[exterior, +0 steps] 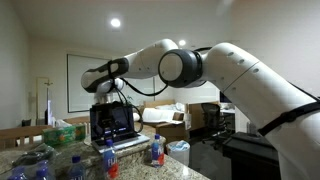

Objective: Move the three bottles to the right, one at a time

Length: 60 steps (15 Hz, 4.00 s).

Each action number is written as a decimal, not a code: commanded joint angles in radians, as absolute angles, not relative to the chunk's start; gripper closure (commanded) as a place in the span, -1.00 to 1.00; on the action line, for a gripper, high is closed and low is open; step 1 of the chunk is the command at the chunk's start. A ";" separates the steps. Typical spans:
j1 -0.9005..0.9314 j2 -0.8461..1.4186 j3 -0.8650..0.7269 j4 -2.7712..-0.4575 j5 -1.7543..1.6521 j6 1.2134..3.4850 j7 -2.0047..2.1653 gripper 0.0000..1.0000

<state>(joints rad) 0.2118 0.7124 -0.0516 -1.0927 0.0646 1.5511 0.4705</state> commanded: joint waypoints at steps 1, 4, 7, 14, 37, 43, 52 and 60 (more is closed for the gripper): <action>0.162 0.659 -0.047 -1.148 0.048 1.522 0.424 0.72; 0.115 0.654 -0.051 -1.157 0.047 1.513 0.368 0.72; 0.065 0.659 -0.056 -1.156 0.047 1.499 0.302 0.72; -0.006 0.679 -0.059 -1.173 0.028 1.475 0.145 0.72; -0.048 0.665 -0.088 -1.244 0.013 1.541 0.180 0.72; -0.050 0.666 -0.083 -1.250 0.025 1.582 0.181 0.72; -0.048 0.665 -0.075 -1.252 0.029 1.615 0.176 -0.29; -0.045 0.655 -0.070 -1.272 0.030 1.650 0.176 -1.00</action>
<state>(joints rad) -0.0383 0.7006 -0.0794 -1.2097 0.0160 1.6188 0.1664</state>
